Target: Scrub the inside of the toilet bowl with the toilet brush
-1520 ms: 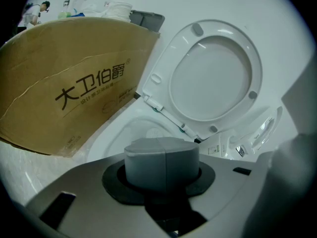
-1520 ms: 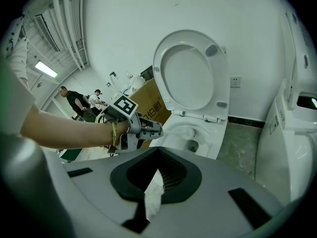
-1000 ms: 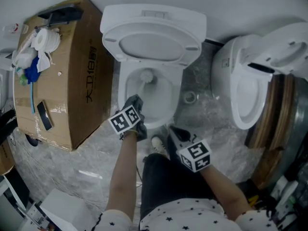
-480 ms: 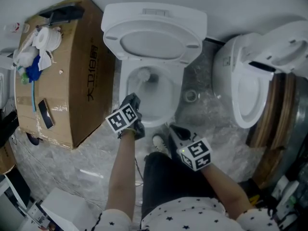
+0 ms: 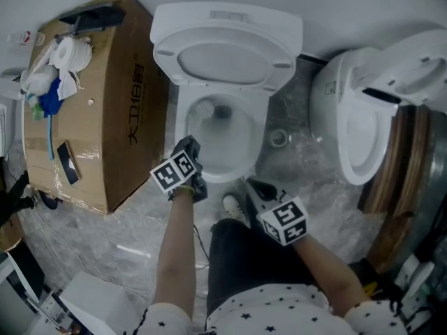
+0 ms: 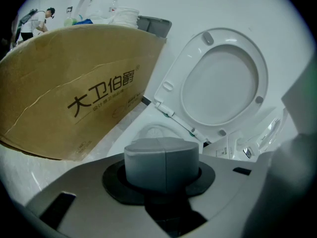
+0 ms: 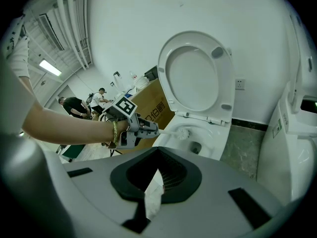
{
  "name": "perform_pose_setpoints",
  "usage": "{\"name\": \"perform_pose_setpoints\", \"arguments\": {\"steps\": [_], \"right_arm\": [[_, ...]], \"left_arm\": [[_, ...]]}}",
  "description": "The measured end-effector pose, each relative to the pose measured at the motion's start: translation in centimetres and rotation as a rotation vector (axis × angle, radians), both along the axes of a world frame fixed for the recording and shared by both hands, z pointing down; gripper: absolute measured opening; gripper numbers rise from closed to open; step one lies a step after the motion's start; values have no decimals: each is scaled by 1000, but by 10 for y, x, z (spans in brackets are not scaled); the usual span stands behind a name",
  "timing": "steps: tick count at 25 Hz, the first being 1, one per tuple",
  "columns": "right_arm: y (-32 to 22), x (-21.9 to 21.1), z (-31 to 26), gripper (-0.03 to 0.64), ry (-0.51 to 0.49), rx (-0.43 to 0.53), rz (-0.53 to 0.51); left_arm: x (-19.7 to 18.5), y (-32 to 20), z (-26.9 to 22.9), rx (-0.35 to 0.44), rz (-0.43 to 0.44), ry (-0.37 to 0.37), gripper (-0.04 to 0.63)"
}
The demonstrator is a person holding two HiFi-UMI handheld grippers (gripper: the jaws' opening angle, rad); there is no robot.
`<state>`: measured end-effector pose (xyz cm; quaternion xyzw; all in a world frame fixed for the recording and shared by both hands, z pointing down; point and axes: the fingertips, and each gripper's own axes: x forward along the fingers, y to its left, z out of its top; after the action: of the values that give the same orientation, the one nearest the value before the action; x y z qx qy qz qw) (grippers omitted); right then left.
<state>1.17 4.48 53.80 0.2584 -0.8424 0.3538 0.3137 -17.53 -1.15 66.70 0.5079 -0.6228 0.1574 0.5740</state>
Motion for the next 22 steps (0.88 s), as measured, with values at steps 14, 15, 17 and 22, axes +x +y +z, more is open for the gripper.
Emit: {"name": "perform_pose_setpoints", "arguments": {"steps": [14,15,17,22], "right_arm": [[7,-6,-6,6,-2,16,-6],[7,-7,-7,6,-3,19,-6],[6,-8,-7,6,-3,24,-6],[7,-10,-9,6,-2,23,-11]], "left_arm": [[-14,22,-1,-14,-16,-11,156],[-14,24,-1,-15,-17,-11,156],[-15,26,-1,-17,-18,-11,156],[-17,33,0,-23,-23,-15,156]]}}
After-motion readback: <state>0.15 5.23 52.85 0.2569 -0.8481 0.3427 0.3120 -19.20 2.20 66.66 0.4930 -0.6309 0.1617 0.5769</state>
